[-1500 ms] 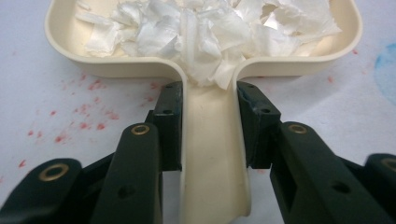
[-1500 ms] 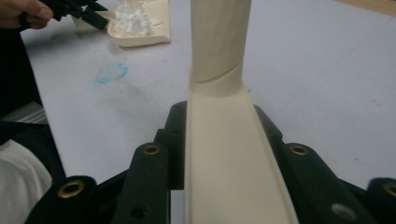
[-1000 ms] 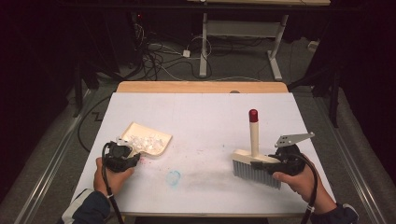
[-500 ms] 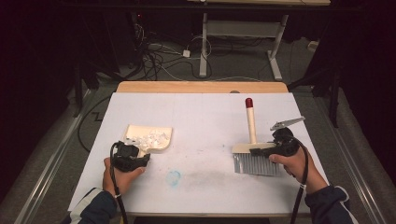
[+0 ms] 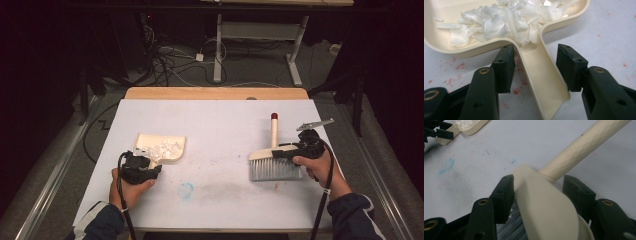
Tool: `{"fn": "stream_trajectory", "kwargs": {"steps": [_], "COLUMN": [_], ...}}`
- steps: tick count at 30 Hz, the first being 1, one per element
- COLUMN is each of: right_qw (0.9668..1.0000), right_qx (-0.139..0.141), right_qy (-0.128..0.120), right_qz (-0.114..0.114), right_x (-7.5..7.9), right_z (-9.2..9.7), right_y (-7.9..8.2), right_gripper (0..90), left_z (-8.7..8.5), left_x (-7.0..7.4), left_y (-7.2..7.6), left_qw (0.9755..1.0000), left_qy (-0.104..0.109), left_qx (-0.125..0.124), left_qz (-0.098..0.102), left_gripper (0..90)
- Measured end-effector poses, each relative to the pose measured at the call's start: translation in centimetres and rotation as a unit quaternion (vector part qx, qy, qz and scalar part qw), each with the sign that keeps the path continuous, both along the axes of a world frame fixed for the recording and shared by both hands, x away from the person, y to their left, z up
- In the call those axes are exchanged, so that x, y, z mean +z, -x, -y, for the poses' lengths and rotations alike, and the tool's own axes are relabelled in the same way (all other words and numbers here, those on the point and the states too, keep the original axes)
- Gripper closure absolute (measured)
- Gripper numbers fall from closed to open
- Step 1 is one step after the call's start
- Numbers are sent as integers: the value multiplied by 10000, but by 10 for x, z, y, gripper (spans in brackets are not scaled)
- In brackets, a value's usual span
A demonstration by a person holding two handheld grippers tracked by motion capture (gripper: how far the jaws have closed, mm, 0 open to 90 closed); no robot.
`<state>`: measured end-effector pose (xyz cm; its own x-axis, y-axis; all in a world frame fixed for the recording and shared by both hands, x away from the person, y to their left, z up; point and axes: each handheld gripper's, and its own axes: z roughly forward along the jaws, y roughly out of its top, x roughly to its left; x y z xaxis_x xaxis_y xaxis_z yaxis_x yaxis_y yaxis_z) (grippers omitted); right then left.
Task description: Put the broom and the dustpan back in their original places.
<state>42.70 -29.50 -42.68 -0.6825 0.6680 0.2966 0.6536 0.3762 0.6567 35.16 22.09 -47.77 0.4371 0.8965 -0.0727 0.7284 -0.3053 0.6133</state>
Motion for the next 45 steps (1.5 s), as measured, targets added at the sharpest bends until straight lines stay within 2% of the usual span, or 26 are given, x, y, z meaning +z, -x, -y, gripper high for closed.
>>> {"fn": "stream_trajectory", "kwargs": {"steps": [2,3,5,7,8,10,13,15,16,20,22,28,32,37,41,43,45], "right_qw": [9999,9998,9987,9980,9968,9949,9907,9890,9871,9802,9792,9782,9777,9756,9764,9796,9797], "right_qx": [14,-40,-183,-341,-446,-594,-1010,-1139,-1210,-1338,-1322,-1344,-1341,-1375,-1448,-1440,-1430], "right_qy": [100,150,331,337,468,693,851,925,1035,1450,1517,1555,1566,1654,1532,1292,1228], "right_qz": [38,132,345,422,479,438,324,197,170,169,244,312,391,434,460,537,686], "right_x": [-2,-2,-1,0,0,-2,-9,-17,-20,-31,-31,-32,-33,-33,-32,-30,-28], "right_z": [3,5,9,10,9,3,-7,-16,-21,-35,-38,-40,-42,-45,-41,-39,-40], "right_y": [-6,-9,-12,-14,-13,-14,-18,-22,-24,-29,-29,-30,-32,-33,-33,-33,-32], "right_gripper": [394,422,436,442,446,452,459,456,463,496,510,516,520,524,487,475,455], "left_z": [0,0,0,0,0,1,2,2,2,0,-2,-10,-16,-19,-17,-15,-14], "left_x": [0,0,0,0,0,0,0,0,1,6,8,15,17,16,17,16,15], "left_y": [0,0,0,0,0,1,1,2,3,8,12,24,30,36,38,38,38], "left_qw": [10000,10000,10000,9999,9999,9999,9999,9999,9999,9995,9990,9974,9965,9953,9936,9927,9925], "left_qy": [14,23,27,16,13,14,-11,-27,-22,-72,-102,-78,-40,-89,-187,-292,-319], "left_qx": [-23,-37,-60,-100,-116,-118,-120,-137,-147,-231,-302,-385,-424,-502,-602,-642,-683], "left_qz": [4,6,5,-3,-2,-8,1,23,45,209,322,611,725,824,939,975,964], "left_gripper": [472,470,467,466,467,468,469,469,468,439,424,386,355,311,285,270,259]}}
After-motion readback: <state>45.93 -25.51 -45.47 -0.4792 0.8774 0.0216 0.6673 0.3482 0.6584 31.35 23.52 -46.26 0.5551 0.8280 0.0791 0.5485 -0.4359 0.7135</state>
